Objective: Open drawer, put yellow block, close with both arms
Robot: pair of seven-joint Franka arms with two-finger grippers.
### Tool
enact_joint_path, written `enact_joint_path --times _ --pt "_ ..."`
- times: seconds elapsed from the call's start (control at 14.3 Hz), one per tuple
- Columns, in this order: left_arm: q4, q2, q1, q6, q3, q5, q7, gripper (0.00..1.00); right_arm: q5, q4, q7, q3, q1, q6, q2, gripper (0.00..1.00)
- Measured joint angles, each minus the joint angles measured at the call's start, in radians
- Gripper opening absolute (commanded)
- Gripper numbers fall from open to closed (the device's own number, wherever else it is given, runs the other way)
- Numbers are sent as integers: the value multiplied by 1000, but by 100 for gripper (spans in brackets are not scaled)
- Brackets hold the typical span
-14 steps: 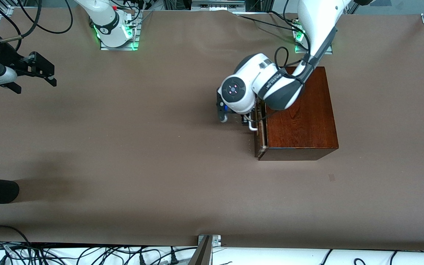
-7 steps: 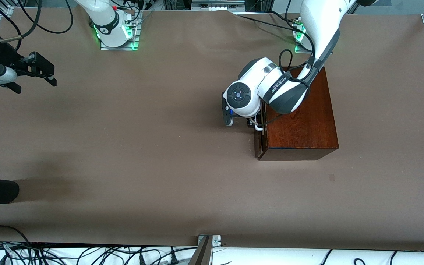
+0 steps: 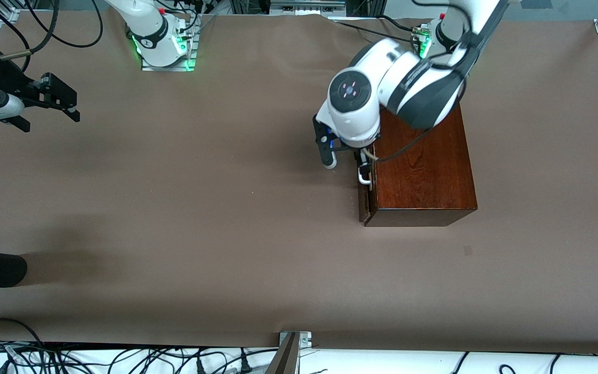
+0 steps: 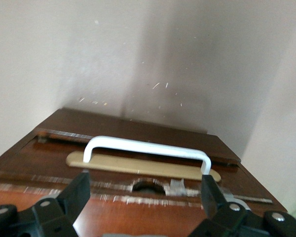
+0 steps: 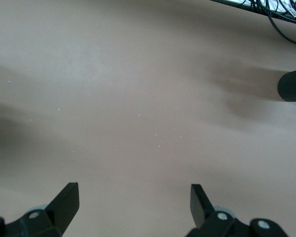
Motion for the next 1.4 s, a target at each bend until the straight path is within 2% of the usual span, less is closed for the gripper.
enact_joint_path --times 0.28,0.56,0.7,0.91,1.12,1.4 --pt "32 -91 96 -20 3 -12 -106 100 0 0 0 0 0 0 0 100" --pt "149 -110 240 -101 11 -13 -111 100 0 0 0 0 0 0 0 100" --pt "179 -117 311 -112 21 -15 -113 100 0 0 0 0 0 -1 0 100" --pt "147 -171 336 -105 138 -110 -146 100 0 0 0 -1 0 -1 0 100" --pt "38 -267 339 -93 255 -204 -253 100 0 0 0 -1 0 -1 0 100" --pt "-58 -350 336 -76 285 -209 -580 100 0 0 0 -1 0 -1 0 100"
